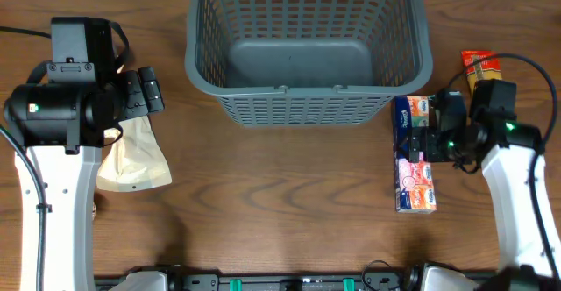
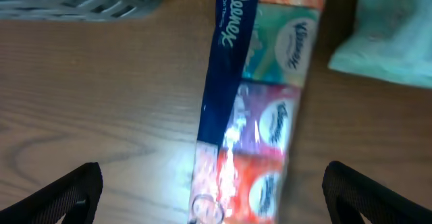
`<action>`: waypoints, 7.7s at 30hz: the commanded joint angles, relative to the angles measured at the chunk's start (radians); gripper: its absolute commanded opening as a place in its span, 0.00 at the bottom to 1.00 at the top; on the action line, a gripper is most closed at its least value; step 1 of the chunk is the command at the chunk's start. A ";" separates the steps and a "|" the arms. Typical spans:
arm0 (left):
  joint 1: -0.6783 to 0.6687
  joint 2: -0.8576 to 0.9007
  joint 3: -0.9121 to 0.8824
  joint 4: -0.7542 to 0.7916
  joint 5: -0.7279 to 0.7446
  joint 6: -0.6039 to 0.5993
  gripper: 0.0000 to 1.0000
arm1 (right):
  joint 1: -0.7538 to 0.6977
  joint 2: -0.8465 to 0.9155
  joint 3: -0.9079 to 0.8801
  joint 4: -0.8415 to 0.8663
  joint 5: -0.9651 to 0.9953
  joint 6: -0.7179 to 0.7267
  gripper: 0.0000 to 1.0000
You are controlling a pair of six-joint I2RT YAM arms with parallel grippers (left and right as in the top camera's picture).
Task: Pack container
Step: 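Lower the right gripper onto the blue Kleenex tissue pack and grasp, then lift the tissue pack and carry it left into the basket, then open the right gripper in the basket and withdraw to the right, then lower the right gripper onto the mint-green wipes pack and grasp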
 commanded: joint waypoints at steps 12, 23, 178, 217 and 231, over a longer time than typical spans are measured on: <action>0.004 -0.001 -0.002 -0.006 0.000 0.009 1.00 | 0.009 0.291 -0.008 0.116 0.073 0.008 0.92; 0.004 -0.001 -0.002 -0.006 0.022 0.009 1.00 | 0.009 0.390 -0.008 0.175 0.155 0.101 0.92; 0.004 -0.001 -0.002 -0.037 0.022 0.010 1.00 | -0.167 0.412 0.953 -0.765 0.078 -0.074 0.99; 0.004 -0.001 -0.002 0.016 0.022 0.043 1.00 | -0.167 0.351 0.251 -0.072 0.151 -0.358 0.99; 0.004 -0.001 -0.002 0.010 0.022 0.042 1.00 | -0.167 0.417 0.251 0.194 0.140 -0.371 0.99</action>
